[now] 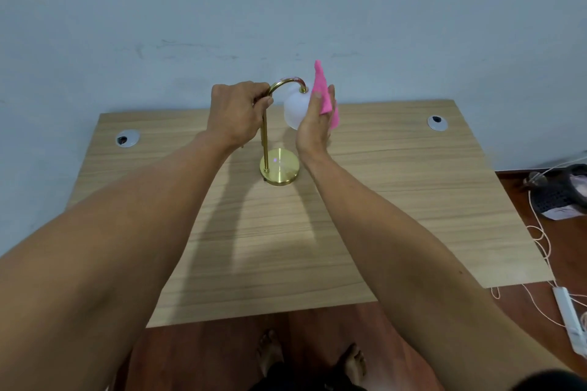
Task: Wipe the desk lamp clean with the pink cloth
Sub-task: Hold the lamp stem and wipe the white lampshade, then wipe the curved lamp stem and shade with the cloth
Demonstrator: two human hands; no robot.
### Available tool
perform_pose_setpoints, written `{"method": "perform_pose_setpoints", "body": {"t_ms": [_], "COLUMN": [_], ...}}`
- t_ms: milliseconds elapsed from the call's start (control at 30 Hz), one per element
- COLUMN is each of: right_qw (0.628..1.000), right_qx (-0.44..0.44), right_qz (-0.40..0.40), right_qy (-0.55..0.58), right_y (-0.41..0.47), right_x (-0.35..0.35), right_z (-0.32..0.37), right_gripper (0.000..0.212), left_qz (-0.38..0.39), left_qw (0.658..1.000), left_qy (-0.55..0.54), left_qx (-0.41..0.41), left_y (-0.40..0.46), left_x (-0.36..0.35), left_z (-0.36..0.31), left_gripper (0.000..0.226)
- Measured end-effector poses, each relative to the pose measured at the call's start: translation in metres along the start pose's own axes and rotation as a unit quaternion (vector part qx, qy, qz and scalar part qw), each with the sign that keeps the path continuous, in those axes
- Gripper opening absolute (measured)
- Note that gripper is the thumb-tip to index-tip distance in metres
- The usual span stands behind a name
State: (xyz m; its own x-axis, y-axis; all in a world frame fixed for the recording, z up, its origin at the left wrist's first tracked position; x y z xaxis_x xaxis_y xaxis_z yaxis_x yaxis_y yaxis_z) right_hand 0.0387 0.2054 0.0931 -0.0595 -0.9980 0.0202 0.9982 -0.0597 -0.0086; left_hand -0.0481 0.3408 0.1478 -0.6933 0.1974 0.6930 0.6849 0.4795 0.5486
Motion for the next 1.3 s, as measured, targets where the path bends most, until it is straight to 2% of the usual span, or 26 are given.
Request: {"method": "perform_pose_setpoints", "body": {"t_ms": [100,200,267,300,333,367,400,500,567,700,833,900,967,1033,1100,1167,1300], "right_qw": [0.995,0.961,0.947,0.947,0.96,0.976,0.984,0.996,0.991,0.987,0.978,0.97,0.98,0.993,0.991,0.972,0.938], "right_qx": [-0.092,-0.251,-0.287,-0.285,-0.246,-0.191,-0.15,-0.042,-0.02,-0.083,-0.193,-0.234,-0.192,-0.102,-0.029,0.013,0.015], "right_qz": [-0.005,0.059,0.028,0.017,0.009,-0.019,-0.015,0.073,0.107,0.091,0.081,0.058,0.023,0.019,0.094,0.175,0.283], "right_qy": [0.043,0.098,0.14,0.147,0.133,0.107,0.1,-0.007,-0.077,-0.099,-0.009,-0.011,-0.035,-0.047,-0.095,-0.156,-0.197], "right_y": [0.008,0.01,0.017,0.021,0.025,0.031,0.034,0.029,0.029,0.059,0.063,0.065,0.066,0.065,0.063,0.062,0.079], "right_x": [0.006,0.018,0.024,0.026,0.027,0.028,0.026,0.004,-0.009,-0.015,-0.003,0.007,0.013,0.008,-0.007,-0.017,-0.023], "right_z": [-0.016,-0.034,-0.033,-0.025,-0.016,-0.008,0.002,0.024,0.032,0.018,0.014,0.005,0.003,0.013,0.023,0.035,0.049], "right_gripper": [0.054,0.037,0.023,0.015,0.027,0.055,0.059,0.049,0.049,0.061,0.044,0.045,0.042,0.041,0.042,0.042,0.045], "left_qz": [-0.005,-0.001,0.0,-0.001,-0.003,-0.006,-0.01,-0.021,-0.019,-0.022,-0.021,-0.016,-0.011,-0.009,-0.009,-0.009,-0.01], "left_qw": [1.0,1.0,1.0,1.0,1.0,1.0,1.0,1.0,0.999,0.999,0.999,1.0,1.0,1.0,1.0,1.0,0.999], "left_qy": [0.013,0.011,0.011,0.011,0.012,0.014,0.016,0.022,0.033,0.04,0.032,0.022,0.013,0.009,0.01,0.012,0.026], "left_qx": [-0.003,0.0,0.002,0.003,0.002,0.0,-0.003,-0.008,-0.009,-0.008,-0.002,0.001,0.004,0.009,0.015,0.021,0.023], "left_y": [-0.001,-0.001,-0.001,-0.001,-0.001,-0.001,-0.002,-0.003,-0.003,-0.002,-0.002,-0.002,-0.002,-0.003,-0.004,-0.003,-0.003], "left_x": [0.001,0.001,0.0,-0.001,-0.001,-0.001,-0.001,-0.002,-0.002,-0.002,-0.001,-0.001,-0.002,-0.002,-0.001,-0.001,-0.001], "left_z": [0.001,0.001,0.002,0.002,0.001,0.001,0.002,0.001,0.001,0.0,-0.001,0.0,0.001,0.001,0.001,0.001,-0.002], "left_gripper": [0.024,0.025,0.025,0.025,0.025,0.025,0.024,0.023,0.023,0.023,0.023,0.023,0.024,0.025,0.026,0.025,0.023]}}
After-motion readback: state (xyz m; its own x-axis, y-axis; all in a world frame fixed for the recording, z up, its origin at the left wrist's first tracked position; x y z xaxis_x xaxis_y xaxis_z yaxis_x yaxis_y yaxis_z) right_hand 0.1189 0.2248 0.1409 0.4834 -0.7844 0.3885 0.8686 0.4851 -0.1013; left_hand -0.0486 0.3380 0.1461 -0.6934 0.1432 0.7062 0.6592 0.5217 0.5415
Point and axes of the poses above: each hand's wrist, its own y-axis towards the middle knuckle, its own x-axis out of the back of the hand, z = x × y, the point moved 4 cm from there along y, towards the middle knuckle, and after that the axes turned 15 degrees about -z, right-handed, at the moved point
